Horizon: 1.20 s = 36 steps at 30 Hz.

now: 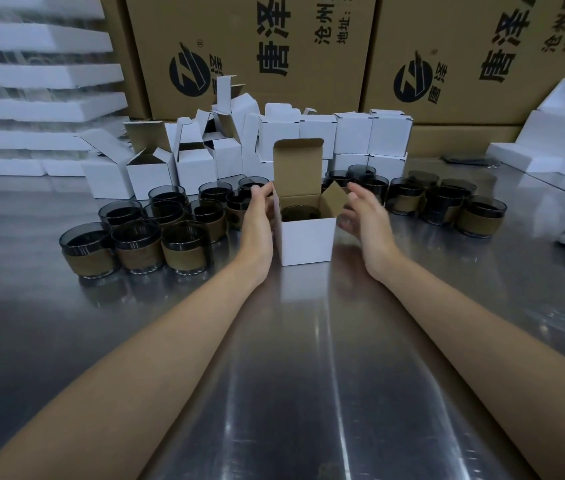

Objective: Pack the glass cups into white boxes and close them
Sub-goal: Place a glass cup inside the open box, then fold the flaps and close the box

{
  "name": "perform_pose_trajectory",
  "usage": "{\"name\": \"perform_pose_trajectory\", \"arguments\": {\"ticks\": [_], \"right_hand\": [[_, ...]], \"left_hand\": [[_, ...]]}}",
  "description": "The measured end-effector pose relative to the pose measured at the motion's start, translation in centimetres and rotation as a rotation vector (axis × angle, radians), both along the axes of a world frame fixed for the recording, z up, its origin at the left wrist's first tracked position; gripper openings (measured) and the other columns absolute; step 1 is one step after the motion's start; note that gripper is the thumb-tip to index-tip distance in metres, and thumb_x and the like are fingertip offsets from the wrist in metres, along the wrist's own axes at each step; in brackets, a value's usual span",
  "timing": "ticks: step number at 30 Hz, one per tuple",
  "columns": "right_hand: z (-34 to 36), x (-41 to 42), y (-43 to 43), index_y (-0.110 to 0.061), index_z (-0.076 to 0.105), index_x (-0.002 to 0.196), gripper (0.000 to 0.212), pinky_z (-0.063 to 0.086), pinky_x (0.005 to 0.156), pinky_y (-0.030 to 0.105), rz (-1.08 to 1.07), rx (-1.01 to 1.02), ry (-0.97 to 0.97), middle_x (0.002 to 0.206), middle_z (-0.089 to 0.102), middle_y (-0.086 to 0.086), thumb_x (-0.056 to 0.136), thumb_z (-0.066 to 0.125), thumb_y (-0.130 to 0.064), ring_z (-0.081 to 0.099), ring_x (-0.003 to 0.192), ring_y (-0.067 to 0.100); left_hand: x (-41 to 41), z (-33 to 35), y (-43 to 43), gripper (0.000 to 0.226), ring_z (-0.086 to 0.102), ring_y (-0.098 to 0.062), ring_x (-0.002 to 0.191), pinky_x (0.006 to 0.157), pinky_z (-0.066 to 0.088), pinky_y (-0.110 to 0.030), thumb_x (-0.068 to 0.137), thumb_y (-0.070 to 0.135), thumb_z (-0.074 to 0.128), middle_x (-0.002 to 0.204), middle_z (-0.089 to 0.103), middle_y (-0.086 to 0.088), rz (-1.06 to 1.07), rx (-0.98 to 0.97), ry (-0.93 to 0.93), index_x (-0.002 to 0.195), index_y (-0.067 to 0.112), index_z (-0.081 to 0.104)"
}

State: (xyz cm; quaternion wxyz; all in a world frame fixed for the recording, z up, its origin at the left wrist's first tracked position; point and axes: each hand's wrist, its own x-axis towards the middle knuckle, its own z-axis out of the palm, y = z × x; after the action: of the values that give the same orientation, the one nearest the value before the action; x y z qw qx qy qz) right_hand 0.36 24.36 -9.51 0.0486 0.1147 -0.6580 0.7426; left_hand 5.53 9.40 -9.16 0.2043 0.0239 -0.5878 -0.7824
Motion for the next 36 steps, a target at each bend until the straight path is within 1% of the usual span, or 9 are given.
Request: {"name": "perform_pose_trajectory", "arguments": {"ticks": [3, 5, 8, 15, 19, 23, 30, 34, 36], "right_hand": [[-0.2, 0.3, -0.3, -0.02, 0.049, 0.138, 0.037, 0.049, 0.092, 0.023, 0.12, 0.102, 0.015, 0.114, 0.065, -0.001, 0.102, 0.043, -0.019, 0.064, 0.098, 0.008], [-0.1, 0.6, -0.4, -0.019, 0.05, 0.139, 0.038, 0.048, 0.086, 0.016, 0.15, 0.118, 0.024, 0.116, 0.066, -0.005, 0.101, 0.046, -0.022, 0.065, 0.098, 0.001], [0.0, 0.6, -0.2, -0.018, 0.052, 0.137, 0.038, 0.048, 0.092, 0.021, 0.161, 0.127, 0.014, 0.125, 0.064, 0.001, 0.101, 0.048, -0.025, 0.062, 0.109, 0.009], [0.2, 0.9, -0.2, -0.03, 0.056, 0.129, 0.032, 0.046, 0.104, 0.036, 0.186, 0.207, 0.028, 0.122, 0.061, -0.008, 0.098, 0.052, -0.036, 0.059, 0.115, 0.014], [0.3, 1.1, -0.2, -0.03, 0.058, 0.123, 0.027, 0.047, 0.093, 0.025, 0.199, 0.238, 0.08, 0.103, 0.067, -0.021, 0.096, 0.056, -0.025, 0.062, 0.103, 0.0], [0.6, 1.0, -0.6, -0.033, 0.053, 0.128, 0.04, 0.044, 0.1, 0.032, 0.196, 0.23, 0.072, 0.102, 0.066, -0.008, 0.093, 0.054, -0.013, 0.06, 0.108, 0.01], [0.6, 1.2, -0.7, -0.045, 0.053, 0.118, 0.044, 0.046, 0.087, 0.025, 0.185, 0.218, 0.078, 0.091, 0.066, -0.014, 0.09, 0.051, -0.011, 0.061, 0.091, -0.003], [0.6, 1.4, -0.7, -0.033, 0.054, 0.124, 0.039, 0.047, 0.088, 0.03, 0.213, 0.188, 0.068, 0.102, 0.063, -0.005, 0.093, 0.05, -0.01, 0.06, 0.099, 0.009], [0.5, 1.6, -0.6, -0.031, 0.055, 0.126, 0.033, 0.05, 0.087, 0.03, 0.222, 0.173, 0.054, 0.113, 0.063, -0.002, 0.096, 0.051, -0.016, 0.061, 0.104, 0.014]], "left_hand": [[0.0, 0.0, 0.0, 0.036, 0.056, -0.021, 0.121, 0.108, 0.042, -0.038, 0.105, 0.025, 0.035, 0.127, 0.062, -0.005, 0.028, -0.033, -0.012, 0.134, 0.011, 0.052], [0.2, -0.1, -0.1, 0.036, 0.058, -0.016, 0.114, 0.098, 0.046, -0.025, 0.101, 0.013, 0.044, 0.119, 0.063, -0.001, 0.026, -0.079, -0.008, 0.137, 0.011, 0.048], [0.3, 0.1, -0.1, 0.043, 0.06, -0.009, 0.103, 0.085, 0.048, -0.017, 0.096, 0.003, 0.045, 0.111, 0.064, 0.005, 0.005, -0.133, -0.021, 0.138, 0.014, 0.046], [0.2, 0.5, -0.1, 0.046, 0.062, -0.007, 0.097, 0.085, 0.049, -0.021, 0.095, 0.002, 0.044, 0.106, 0.064, 0.007, 0.012, -0.149, -0.057, 0.139, 0.016, 0.044], [0.4, 0.5, 0.0, 0.045, 0.063, -0.006, 0.093, 0.076, 0.051, -0.016, 0.095, 0.002, 0.043, 0.107, 0.065, 0.005, -0.003, -0.145, -0.059, 0.138, 0.016, 0.045], [0.4, 0.5, 0.0, 0.044, 0.063, -0.007, 0.094, 0.075, 0.051, -0.017, 0.095, 0.0, 0.043, 0.113, 0.063, 0.0, -0.012, -0.131, -0.055, 0.137, 0.014, 0.046], [0.4, 0.4, 0.1, 0.044, 0.062, -0.01, 0.096, 0.077, 0.05, -0.019, 0.094, 0.0, 0.043, 0.113, 0.064, -0.002, -0.029, -0.137, -0.028, 0.134, 0.017, 0.046], [0.5, 0.3, 0.2, 0.024, 0.059, -0.015, 0.096, 0.084, 0.047, -0.03, 0.096, 0.003, 0.047, 0.107, 0.063, 0.0, -0.019, -0.152, 0.008, 0.108, 0.022, 0.055], [0.6, 0.3, 0.4, 0.019, 0.057, -0.017, 0.094, 0.079, 0.045, -0.031, 0.097, 0.007, 0.046, 0.108, 0.063, -0.001, -0.02, -0.153, -0.004, 0.092, 0.022, 0.057]]}}
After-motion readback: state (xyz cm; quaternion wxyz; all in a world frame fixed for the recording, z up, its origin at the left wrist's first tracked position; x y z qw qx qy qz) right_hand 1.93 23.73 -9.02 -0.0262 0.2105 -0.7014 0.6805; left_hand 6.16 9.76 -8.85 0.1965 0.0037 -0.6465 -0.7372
